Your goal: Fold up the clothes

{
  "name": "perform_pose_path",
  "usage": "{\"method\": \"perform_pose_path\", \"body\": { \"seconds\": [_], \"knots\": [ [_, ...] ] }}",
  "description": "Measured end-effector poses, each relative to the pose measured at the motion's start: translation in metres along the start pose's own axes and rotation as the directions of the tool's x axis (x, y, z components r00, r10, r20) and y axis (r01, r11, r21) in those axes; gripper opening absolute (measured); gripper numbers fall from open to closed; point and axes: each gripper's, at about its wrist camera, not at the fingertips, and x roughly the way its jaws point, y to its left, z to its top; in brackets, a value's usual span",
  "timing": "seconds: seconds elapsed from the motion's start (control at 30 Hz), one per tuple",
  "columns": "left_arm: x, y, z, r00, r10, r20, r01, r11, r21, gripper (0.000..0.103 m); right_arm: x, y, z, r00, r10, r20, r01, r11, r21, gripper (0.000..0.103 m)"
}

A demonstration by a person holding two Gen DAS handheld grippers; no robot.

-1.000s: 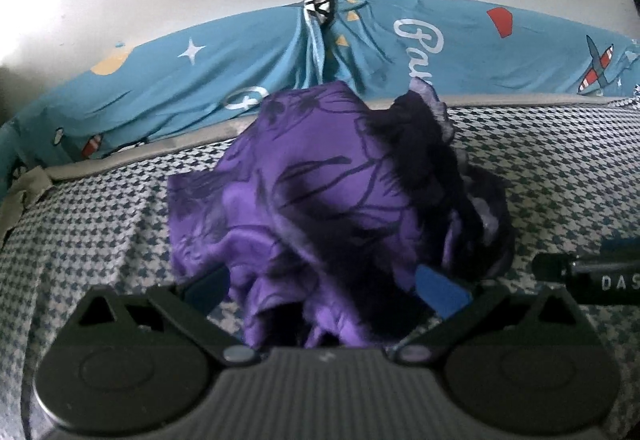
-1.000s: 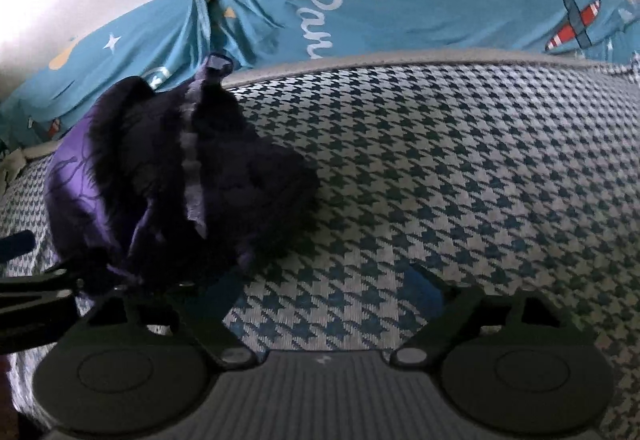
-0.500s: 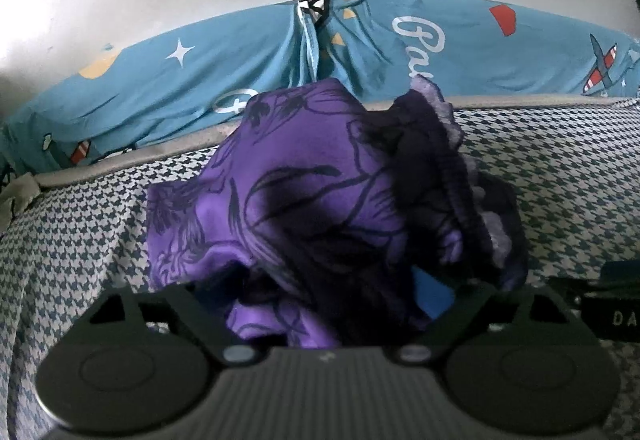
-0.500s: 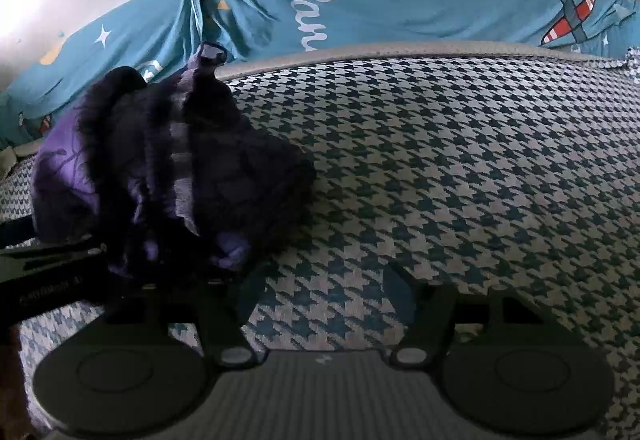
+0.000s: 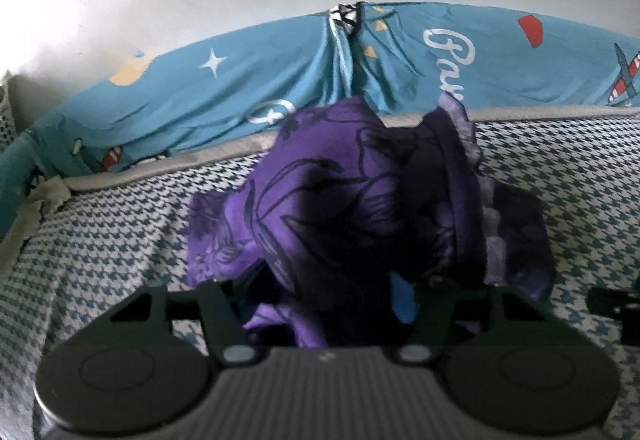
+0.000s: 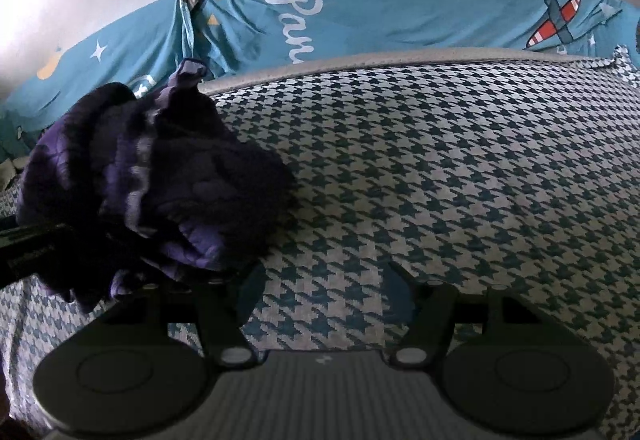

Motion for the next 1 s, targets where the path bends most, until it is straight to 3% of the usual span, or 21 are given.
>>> {"method": "perform_pose_path", "body": {
  "seconds": [0.27,0.53,0.73,1.0],
  "knots": [
    [0.000,0.035,0.007,0.993,0.121,0.020,-0.119,0.992,-0.048,0.061,-0.005,-0.006,-0.001,1.000,0.001,0.014,-0.001,1.000,0.019,0.066],
    [0.009,0.087,0.003,0.969,0.245,-0.020,-0.245,0.962,-0.121,0.062,-0.004,-0.006,-0.001,1.000,0.004,0.019,-0.005,1.000,0.020,0.066],
    [0.006,0.101,-0.006,0.970,0.241,-0.024,-0.242,0.961,-0.131,0.066,-0.006,-0.006,-0.001,0.999,0.011,0.030,-0.011,1.000,0.020,0.066],
    [-0.011,0.098,-0.011,0.990,0.140,0.019,-0.136,0.982,-0.129,0.089,-0.006,-0.004,0.002,0.998,0.045,0.041,-0.046,0.998,0.032,0.066]
  ]
}}
